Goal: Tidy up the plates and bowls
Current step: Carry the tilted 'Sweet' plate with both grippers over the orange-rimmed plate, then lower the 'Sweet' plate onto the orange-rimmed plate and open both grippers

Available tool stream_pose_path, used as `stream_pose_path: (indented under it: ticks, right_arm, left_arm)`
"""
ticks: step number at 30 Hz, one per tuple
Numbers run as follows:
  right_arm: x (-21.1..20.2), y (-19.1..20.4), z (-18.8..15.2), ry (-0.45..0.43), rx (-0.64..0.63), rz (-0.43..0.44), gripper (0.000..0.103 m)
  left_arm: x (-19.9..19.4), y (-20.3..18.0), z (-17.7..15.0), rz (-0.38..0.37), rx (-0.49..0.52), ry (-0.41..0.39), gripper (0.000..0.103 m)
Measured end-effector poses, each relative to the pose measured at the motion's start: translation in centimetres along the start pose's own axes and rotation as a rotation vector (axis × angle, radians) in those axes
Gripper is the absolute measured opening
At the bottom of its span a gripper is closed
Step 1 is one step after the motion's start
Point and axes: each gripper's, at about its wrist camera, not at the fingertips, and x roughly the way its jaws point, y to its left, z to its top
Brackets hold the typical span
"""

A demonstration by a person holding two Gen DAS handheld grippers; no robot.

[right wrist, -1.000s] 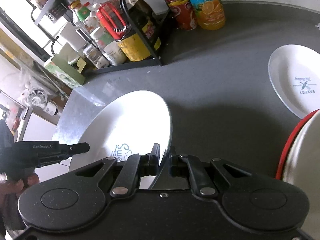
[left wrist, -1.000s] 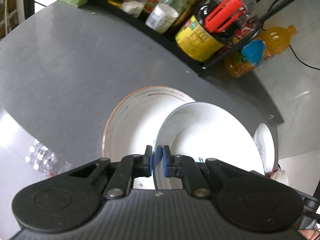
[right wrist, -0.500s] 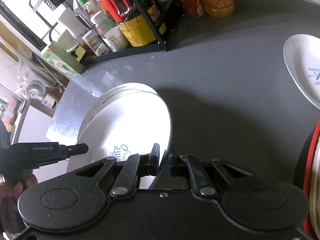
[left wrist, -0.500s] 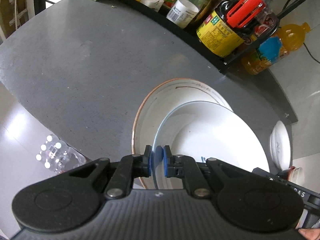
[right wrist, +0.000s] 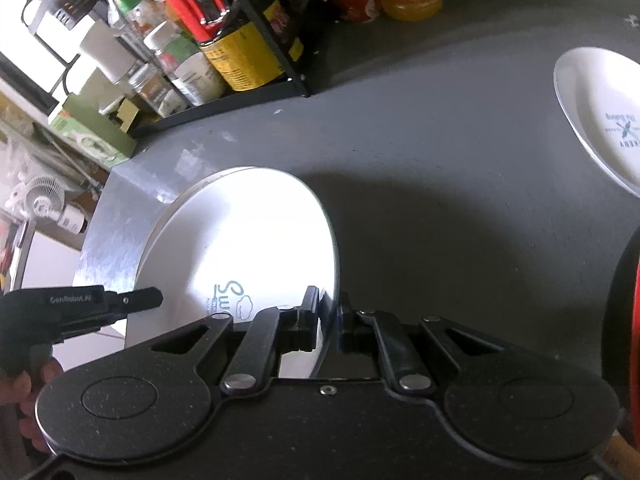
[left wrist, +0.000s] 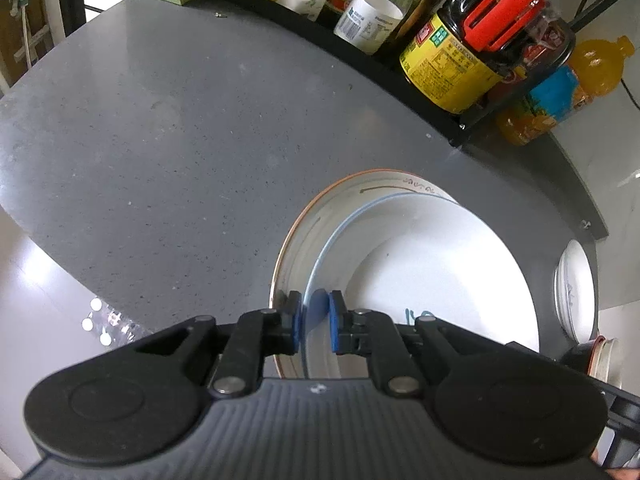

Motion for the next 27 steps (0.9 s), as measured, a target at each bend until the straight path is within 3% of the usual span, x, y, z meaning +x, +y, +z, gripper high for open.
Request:
stream_pose_path:
  ticks: [5,13,17,22,27]
  right_arm:
    - [-0.1,0.6,0.0,-0.012,-0.018,-0.024,0.008]
    - [0.1,1.2,-0.1,-0.020,-0.025,-0.047,0.010]
    - [0.4,1.7,-0.1,-0.029,-0.056,-0.072,0.012]
    - [0.7,2.4,0.1,-0.023,-0.115,-0.097,0.014]
    - [1.7,3.0,0.2,0.006,-0.146,-0.105,0.016]
  left_arm:
    - [-0.5,0.9,0.6,-0.014,-0.118,0.014,0.012]
    - [-1.9,0.6,0.5,-0.010,-0.052,-0.007,0.016]
    - [-1.9,0.4,0.2,0.044,-0.037,-0.022,0.031]
    - [-1.1,0.2,-0.2,0.090,0.000,-0.026,0.034]
    - [-0.1,0.6,-0.4,0.094,-0.038,-0.017,0.034]
